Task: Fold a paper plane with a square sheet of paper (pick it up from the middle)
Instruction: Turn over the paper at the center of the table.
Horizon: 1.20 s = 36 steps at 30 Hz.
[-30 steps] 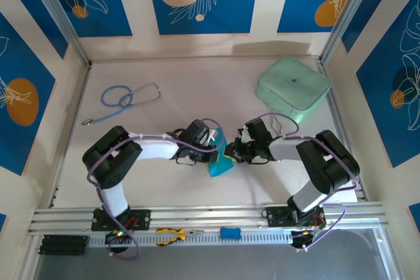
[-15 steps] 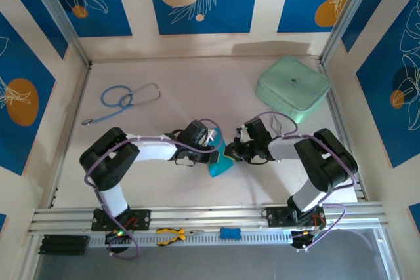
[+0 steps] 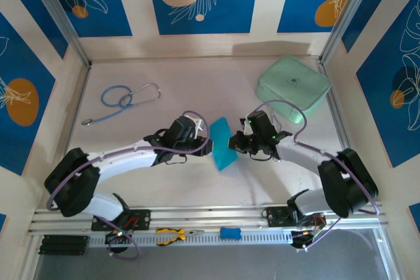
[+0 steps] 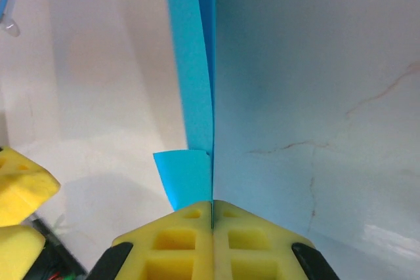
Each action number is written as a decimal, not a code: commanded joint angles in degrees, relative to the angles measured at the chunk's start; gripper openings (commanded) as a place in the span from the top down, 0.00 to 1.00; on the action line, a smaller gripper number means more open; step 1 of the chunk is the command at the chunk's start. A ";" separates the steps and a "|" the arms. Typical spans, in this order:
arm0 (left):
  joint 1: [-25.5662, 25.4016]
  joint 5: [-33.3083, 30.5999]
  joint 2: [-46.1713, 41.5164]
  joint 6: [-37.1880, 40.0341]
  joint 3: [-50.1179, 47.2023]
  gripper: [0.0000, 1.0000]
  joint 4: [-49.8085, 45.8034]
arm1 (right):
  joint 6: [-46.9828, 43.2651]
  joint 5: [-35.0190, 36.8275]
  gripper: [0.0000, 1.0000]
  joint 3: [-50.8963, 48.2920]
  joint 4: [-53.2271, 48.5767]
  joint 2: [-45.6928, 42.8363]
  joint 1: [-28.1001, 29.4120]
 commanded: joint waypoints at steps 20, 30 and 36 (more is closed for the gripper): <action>3.59 -32.82 -31.33 -11.53 -7.97 0.57 -23.15 | -7.15 64.29 0.94 32.75 -48.27 23.64 26.12; 5.13 -36.57 -41.98 -13.01 -10.22 0.54 -29.73 | -7.22 53.05 0.90 40.59 -44.92 33.54 34.14; 5.17 -34.43 -40.68 -13.09 -10.48 0.54 -27.92 | -9.44 42.45 0.86 38.61 -38.70 30.58 32.80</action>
